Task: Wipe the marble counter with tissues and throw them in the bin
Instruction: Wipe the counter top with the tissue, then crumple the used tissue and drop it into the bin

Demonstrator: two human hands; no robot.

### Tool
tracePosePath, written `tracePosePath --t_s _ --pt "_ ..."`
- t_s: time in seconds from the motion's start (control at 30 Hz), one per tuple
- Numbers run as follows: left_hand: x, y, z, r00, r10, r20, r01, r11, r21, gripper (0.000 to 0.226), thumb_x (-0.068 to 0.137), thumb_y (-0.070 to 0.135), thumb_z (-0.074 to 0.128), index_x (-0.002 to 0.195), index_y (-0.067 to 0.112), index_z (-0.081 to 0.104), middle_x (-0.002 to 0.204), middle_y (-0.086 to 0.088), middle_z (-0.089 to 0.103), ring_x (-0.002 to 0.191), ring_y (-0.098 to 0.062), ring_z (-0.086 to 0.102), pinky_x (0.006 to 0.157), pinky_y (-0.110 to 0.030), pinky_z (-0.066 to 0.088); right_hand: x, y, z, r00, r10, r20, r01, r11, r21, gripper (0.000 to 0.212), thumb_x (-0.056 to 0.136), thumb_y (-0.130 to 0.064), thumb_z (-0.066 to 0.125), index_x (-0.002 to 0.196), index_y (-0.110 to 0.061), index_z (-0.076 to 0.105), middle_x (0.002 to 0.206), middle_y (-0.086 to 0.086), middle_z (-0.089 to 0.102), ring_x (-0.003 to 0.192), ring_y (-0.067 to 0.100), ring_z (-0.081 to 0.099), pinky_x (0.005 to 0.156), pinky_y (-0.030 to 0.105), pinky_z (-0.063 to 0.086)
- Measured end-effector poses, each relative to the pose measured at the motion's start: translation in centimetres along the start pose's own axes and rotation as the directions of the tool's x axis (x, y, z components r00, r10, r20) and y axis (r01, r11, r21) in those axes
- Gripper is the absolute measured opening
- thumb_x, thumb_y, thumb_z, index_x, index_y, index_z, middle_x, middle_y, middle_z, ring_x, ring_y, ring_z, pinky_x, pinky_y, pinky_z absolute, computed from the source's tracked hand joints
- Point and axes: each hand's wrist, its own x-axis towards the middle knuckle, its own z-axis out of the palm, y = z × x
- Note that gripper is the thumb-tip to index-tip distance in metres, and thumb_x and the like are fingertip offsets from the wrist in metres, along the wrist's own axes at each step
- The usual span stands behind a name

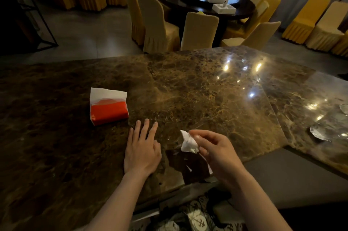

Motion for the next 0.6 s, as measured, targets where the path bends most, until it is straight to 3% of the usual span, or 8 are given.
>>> tracePosePath --t_s 0.13,0.23,0.3,0.43,0.6 --pt "0.1 -0.1 0.2 1.0 0.006 -0.002 -0.006 1.0 0.016 0.061 0.102 0.039 0.026 0.161 0.032 0.013 0.172 0.0 0.008 0.157 -0.021 -0.006 0.128 -0.046 0.001 -1.6 0.6 0.9 0.994 -0.078 -0.074 0.062 0.979 -0.192 0.018 0.089 -0.009 0.075 0.093 -0.025 0.081 0.093 0.002 0.079 0.089 0.018 0.075 0.069 0.025 0.059" --pt "0.1 -0.2 0.1 1.0 0.012 0.02 -0.012 1.0 0.017 0.063 0.102 0.041 0.029 0.161 0.031 0.013 0.172 -0.002 0.007 0.157 -0.022 -0.006 0.128 -0.045 -0.002 -2.5 1.7 1.8 0.978 -0.185 -0.095 0.128 0.896 -0.425 0.022 0.086 -0.009 0.078 0.095 -0.03 0.079 0.094 -0.004 0.078 0.09 0.013 0.073 0.073 0.032 0.062" --pt "0.0 -0.3 -0.2 0.999 0.021 0.04 -0.022 1.0 0.014 0.064 0.101 0.042 0.031 0.162 0.03 0.012 0.172 -0.003 0.006 0.157 -0.024 -0.007 0.127 -0.045 -0.004 -3.4 2.7 2.5 0.959 -0.278 -0.05 0.203 0.802 -0.562 0.024 0.085 -0.011 0.079 0.101 -0.029 0.077 0.097 -0.008 0.076 0.092 0.01 0.071 0.077 0.036 0.062" --pt "-0.1 -0.4 -0.6 0.996 0.044 0.072 -0.045 0.999 0.013 0.066 0.102 0.042 0.035 0.162 0.029 0.012 0.172 -0.007 0.005 0.157 -0.026 -0.007 0.127 -0.045 -0.004 -5.8 4.3 3.2 0.91 -0.401 0.106 0.368 0.66 -0.655 0.028 0.082 -0.011 0.082 0.105 -0.026 0.074 0.1 -0.014 0.071 0.091 0.007 0.069 0.076 0.03 0.06" --pt "-0.4 -0.6 -0.5 0.994 0.061 0.091 -0.067 0.995 0.068 0.064 0.103 0.045 0.031 0.162 0.026 0.012 0.172 -0.008 0.005 0.157 -0.028 -0.006 0.127 -0.048 -0.002 -9.1 8.4 2.0 0.907 -0.322 0.27 0.409 0.527 -0.745 0.021 0.081 -0.016 0.081 0.097 -0.026 0.071 0.091 -0.015 0.064 0.081 0.007 0.065 0.068 0.032 0.057"
